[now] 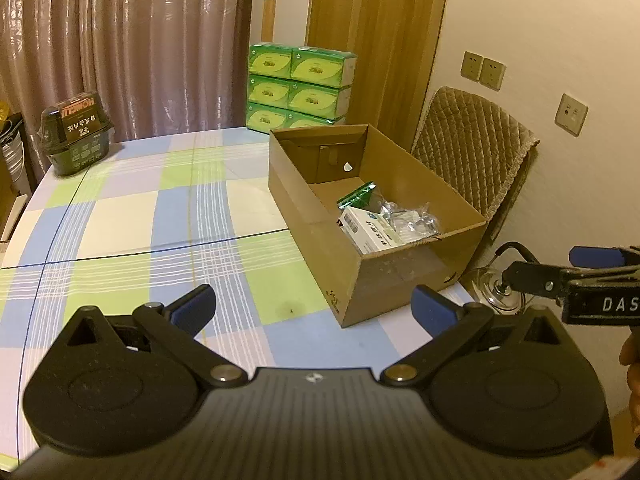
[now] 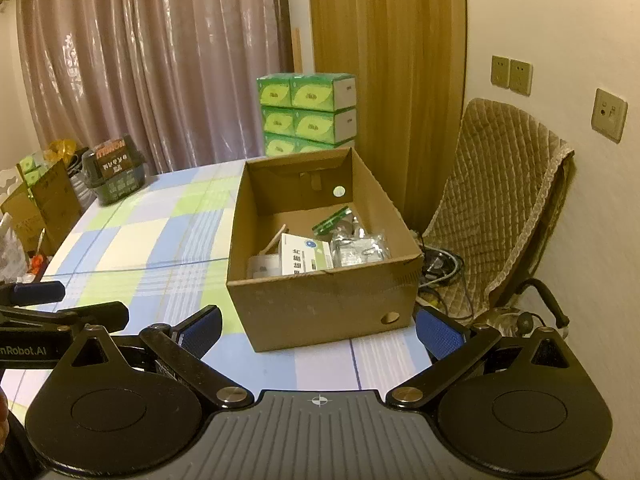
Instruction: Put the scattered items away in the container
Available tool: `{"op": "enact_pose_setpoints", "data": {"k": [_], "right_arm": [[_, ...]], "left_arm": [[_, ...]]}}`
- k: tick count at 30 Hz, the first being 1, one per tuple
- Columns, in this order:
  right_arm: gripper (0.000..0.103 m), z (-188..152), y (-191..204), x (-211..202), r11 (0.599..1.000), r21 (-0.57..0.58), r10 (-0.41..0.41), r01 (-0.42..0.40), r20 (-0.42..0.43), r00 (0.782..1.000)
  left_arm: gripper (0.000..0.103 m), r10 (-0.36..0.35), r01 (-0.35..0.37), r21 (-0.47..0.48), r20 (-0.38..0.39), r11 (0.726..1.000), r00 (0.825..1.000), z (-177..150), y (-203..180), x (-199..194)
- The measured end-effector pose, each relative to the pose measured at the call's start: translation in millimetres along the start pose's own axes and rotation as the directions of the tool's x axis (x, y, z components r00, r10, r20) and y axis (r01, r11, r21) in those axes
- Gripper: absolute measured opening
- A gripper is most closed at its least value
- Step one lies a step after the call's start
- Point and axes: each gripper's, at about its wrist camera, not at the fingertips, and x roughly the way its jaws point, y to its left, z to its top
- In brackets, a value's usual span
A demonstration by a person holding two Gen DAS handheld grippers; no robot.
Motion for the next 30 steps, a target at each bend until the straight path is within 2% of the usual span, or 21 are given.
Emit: {"op": "enact_pose_setpoints", "data": {"k": [15, 30], "right_arm": [[0.101, -2.0, -2.7, 2.2, 1.000, 0.006, -0.004, 0.004, -0.007, 1.000], [0.101, -1.9, -4.9, 3.6, 1.000, 0.009, -0.004, 0.004, -0.010, 1.000]], "left_arm": [[0.102, -0.014, 0.015, 0.014, -0.031, 1.000, 0.999, -1.9, -3.9, 7.0], [0.102, -0.005, 0.006, 0.027, -0.028, 1.000, 1.000, -2.2, -6.4, 10.1]]}}
